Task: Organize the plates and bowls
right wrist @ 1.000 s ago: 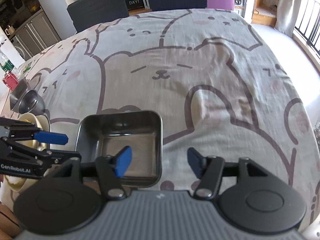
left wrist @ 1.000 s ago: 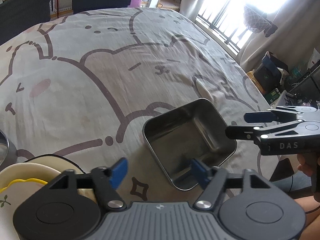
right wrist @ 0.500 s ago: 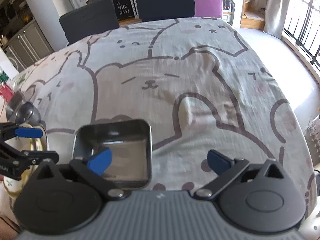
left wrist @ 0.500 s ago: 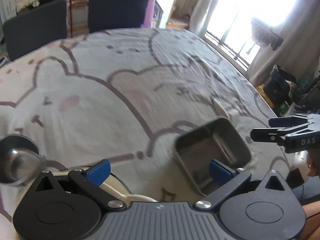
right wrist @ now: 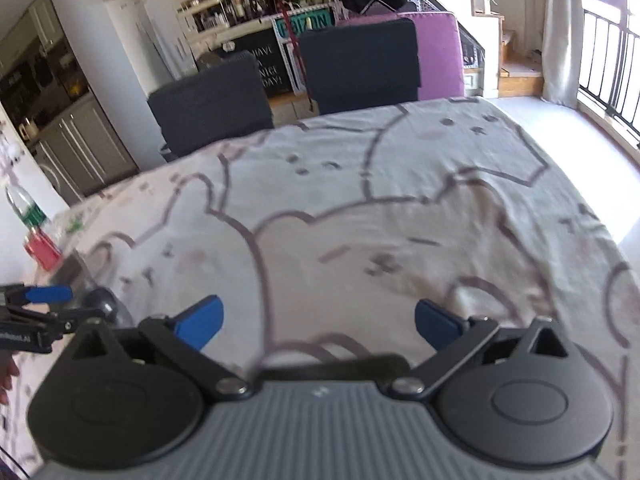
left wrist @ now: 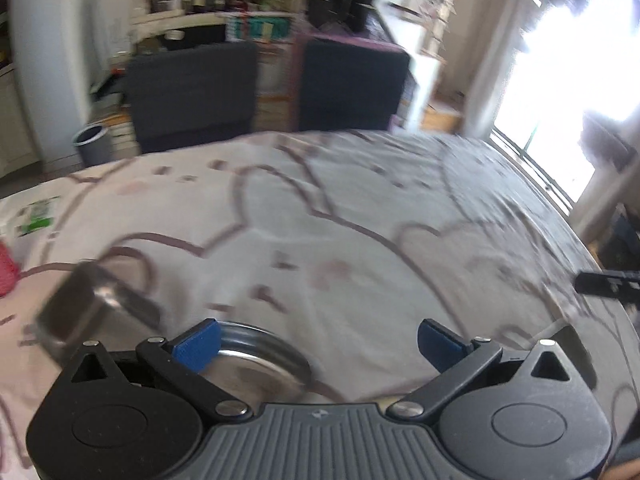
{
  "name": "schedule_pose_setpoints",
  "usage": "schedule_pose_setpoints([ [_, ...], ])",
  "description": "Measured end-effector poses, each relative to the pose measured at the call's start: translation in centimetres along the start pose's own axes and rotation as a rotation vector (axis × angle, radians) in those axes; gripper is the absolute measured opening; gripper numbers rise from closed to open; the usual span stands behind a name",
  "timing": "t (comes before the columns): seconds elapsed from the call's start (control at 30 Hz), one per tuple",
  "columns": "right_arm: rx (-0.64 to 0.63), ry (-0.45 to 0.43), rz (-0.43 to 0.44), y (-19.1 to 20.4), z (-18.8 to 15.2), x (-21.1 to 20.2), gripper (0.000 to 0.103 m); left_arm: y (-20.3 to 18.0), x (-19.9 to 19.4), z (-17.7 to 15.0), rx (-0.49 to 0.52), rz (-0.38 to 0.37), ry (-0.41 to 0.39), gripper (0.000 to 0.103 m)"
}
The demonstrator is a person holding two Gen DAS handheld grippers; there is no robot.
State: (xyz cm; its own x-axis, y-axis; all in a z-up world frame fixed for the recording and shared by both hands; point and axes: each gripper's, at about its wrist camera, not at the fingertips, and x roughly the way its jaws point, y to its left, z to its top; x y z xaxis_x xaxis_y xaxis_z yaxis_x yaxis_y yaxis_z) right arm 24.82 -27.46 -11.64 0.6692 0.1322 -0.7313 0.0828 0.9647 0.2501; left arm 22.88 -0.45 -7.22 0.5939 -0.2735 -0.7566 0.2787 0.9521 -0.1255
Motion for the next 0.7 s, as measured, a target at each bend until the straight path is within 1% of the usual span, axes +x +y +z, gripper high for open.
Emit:
schedule_pose_setpoints([
  [0.17,-0.007,-0.019,0.052,4.5,1.1,1.9,0.103,5.7,-0.9,1.1,-0.073,0.088,-0.049,0.103],
  [0.27,-0.013,-0.003,0.099,7.0,1.3,3.2,0.103,9.4,-0.1,1.6,-0.122,0.156,-0.028,0.103],
  [0.33,-0.015,0.014,0.131,8.2,1.5,4.1,0.103,11.3,0.5,1.8,-0.137,0.187,-0.016,0.103],
  [0.4,-0.02,0.02,0.15,9.9,1.6,4.6,0.103,13.2,1.4,1.8,-0.14,0.218,0.009,0.103],
  [0.5,-0.045,0.004,0.189,12.3,1.9,4.9,0.103,15.3,2.7,1.8,-0.121,0.255,0.048,0.103],
  [0.6,-0.068,-0.001,0.235,15.1,2.3,5.3,0.103,16.8,3.6,1.7,-0.098,0.292,0.065,0.103],
  [0.7,-0.106,0.018,0.282,18.0,2.3,6.1,0.103,17.6,4.6,1.6,-0.099,0.327,0.08,0.103],
])
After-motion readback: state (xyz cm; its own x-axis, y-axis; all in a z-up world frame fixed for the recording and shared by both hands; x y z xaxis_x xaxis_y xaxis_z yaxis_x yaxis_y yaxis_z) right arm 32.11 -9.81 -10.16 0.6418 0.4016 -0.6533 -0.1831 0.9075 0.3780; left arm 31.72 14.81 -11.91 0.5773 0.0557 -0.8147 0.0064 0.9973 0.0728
